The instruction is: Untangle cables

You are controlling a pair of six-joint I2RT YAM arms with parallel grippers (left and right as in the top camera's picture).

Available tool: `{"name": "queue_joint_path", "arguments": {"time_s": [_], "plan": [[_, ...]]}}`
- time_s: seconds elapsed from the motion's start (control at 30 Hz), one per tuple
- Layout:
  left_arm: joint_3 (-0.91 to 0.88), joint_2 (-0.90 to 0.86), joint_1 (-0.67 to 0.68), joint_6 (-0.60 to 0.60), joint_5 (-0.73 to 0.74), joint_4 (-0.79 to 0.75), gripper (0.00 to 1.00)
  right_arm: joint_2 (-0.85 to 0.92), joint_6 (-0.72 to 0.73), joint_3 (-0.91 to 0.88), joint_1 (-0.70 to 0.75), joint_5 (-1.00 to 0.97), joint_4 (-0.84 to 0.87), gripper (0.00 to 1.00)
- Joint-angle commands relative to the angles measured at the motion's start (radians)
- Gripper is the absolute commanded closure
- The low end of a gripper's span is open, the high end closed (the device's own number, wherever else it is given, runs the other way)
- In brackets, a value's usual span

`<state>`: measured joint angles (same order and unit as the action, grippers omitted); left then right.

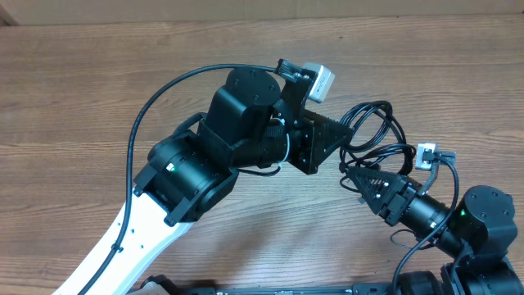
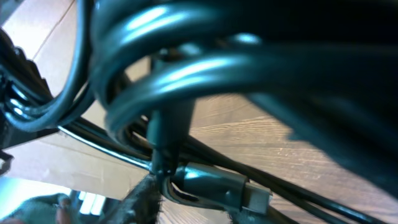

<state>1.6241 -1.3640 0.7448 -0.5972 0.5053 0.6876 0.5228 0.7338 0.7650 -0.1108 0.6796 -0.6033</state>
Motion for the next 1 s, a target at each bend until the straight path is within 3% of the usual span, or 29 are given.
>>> {"name": "queue_joint_path", "arguments": {"time_s": [0.0,0.33,0.6,0.97], "plan": [[0.028,-0.003,0.006,-0.017,0.012,-0.008,0.96,0.000,-0.001,0.020,0.007,-0.022,0.003,0.72],[0.028,-0.003,0.016,-0.038,0.009,-0.005,0.96,0.000,-0.001,0.020,0.007,-0.062,-0.022,0.90],[0.028,-0.003,0.014,-0.037,-0.040,-0.009,0.96,0.000,-0.002,0.020,0.007,-0.096,-0.186,0.91],[0.028,-0.003,0.013,-0.004,-0.097,-0.008,0.96,0.000,-0.005,0.020,0.007,-0.096,-0.235,0.95]]}}
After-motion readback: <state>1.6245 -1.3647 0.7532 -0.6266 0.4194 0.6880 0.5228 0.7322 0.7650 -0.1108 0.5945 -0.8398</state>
